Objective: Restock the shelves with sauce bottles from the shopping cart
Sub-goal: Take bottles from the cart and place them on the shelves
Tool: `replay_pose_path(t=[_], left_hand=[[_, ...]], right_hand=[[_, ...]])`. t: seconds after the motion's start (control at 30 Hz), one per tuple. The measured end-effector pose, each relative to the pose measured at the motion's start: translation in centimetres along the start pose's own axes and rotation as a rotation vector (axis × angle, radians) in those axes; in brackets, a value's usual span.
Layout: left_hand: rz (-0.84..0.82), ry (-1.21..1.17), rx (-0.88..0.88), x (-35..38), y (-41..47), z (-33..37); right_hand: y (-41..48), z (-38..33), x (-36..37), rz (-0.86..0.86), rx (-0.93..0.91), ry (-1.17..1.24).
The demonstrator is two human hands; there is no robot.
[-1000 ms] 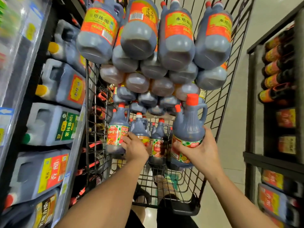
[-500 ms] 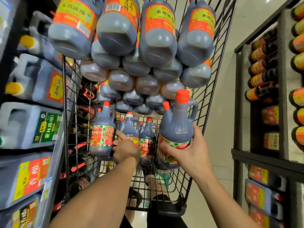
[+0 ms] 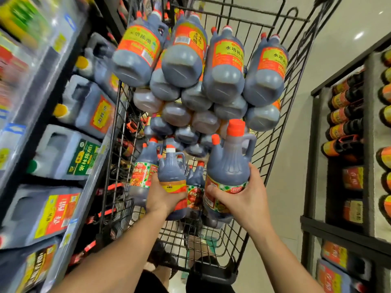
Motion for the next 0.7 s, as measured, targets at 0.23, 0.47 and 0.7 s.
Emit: replay_pose_path(t=[0.23, 0.47, 0.7], left_hand=[[0.187, -0.290, 0.228, -9.4, -5.6, 2.5], [0.463, -0.439, 0.317, -21.9, -13.1, 1.5], [0.715, -0.547, 0.441, -32.6, -22.2, -1.5]], right_hand=[[-1.6, -7.3, 2.7, -0.105, -0.194, -0.015], [-5.5, -15.9, 7.6, -0.230, -0.392, -0.033], [-12.9, -23.5, 13.1, -0.347, -0.620, 0.027]])
Point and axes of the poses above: each hand's wrist, its own y-axis towards the middle knuckle, its own x-axis out of the palm, z = x × y, the point moved 8 cm from there along y, towards the middle knuckle, and after that the axes turned 9 degrees about y, right-handed, at the moved point
